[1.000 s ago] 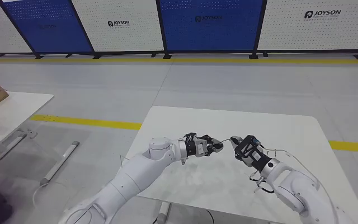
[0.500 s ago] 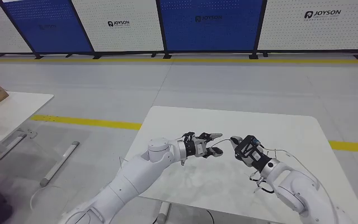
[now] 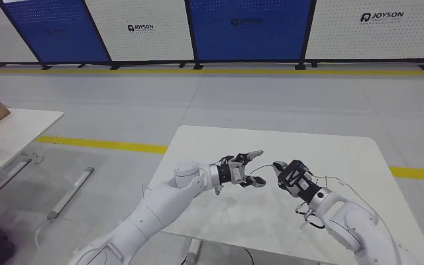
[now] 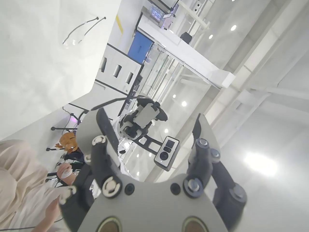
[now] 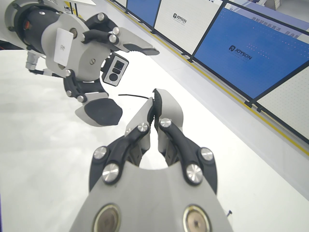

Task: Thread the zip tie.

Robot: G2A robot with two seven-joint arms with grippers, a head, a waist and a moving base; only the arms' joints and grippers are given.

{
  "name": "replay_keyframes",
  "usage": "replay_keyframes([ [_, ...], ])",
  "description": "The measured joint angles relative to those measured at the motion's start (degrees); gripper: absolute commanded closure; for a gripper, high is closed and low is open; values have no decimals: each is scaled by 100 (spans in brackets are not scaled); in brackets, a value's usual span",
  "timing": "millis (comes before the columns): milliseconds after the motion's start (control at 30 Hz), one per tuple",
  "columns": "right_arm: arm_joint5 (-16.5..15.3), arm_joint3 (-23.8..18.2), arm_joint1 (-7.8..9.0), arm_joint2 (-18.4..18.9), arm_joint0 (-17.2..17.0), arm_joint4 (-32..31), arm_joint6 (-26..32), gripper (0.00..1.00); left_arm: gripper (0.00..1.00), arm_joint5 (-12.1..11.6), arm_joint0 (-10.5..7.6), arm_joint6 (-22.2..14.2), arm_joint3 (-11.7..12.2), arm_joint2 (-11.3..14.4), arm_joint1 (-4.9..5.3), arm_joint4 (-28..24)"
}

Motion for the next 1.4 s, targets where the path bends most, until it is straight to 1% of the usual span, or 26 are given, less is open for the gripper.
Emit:
replay_keyframes([
  [133,0,0,0,0,0,0,0,100,100,0,-76,149,92,65,-10,-14],
  [300,0,0,0,0,0,0,0,100,100,0,-130,143,147,124,-11,-50],
  [433,0,0,0,0,0,0,0,100,100,0,-164,148,144,179,2,42],
  [800,0,0,0,0,-1,0,0,100,100,0,-206,181,160,256,23,72],
  [1067,-62,-25,-42,105,-104,-50,23,100,100,-6,-168,150,115,217,23,147],
  [1100,-66,-27,-48,119,-114,-57,23,100,100,-24,-160,154,111,207,23,156],
  [1200,-83,-30,-67,166,-150,-80,16,100,100,-207,-98,272,80,144,28,239],
  [1333,-109,-30,-92,233,-197,-125,11,100,100,-524,30,570,1,24,48,444],
  [1400,-120,-31,-102,261,-214,-145,14,100,100,-586,83,691,-44,-13,56,525],
])
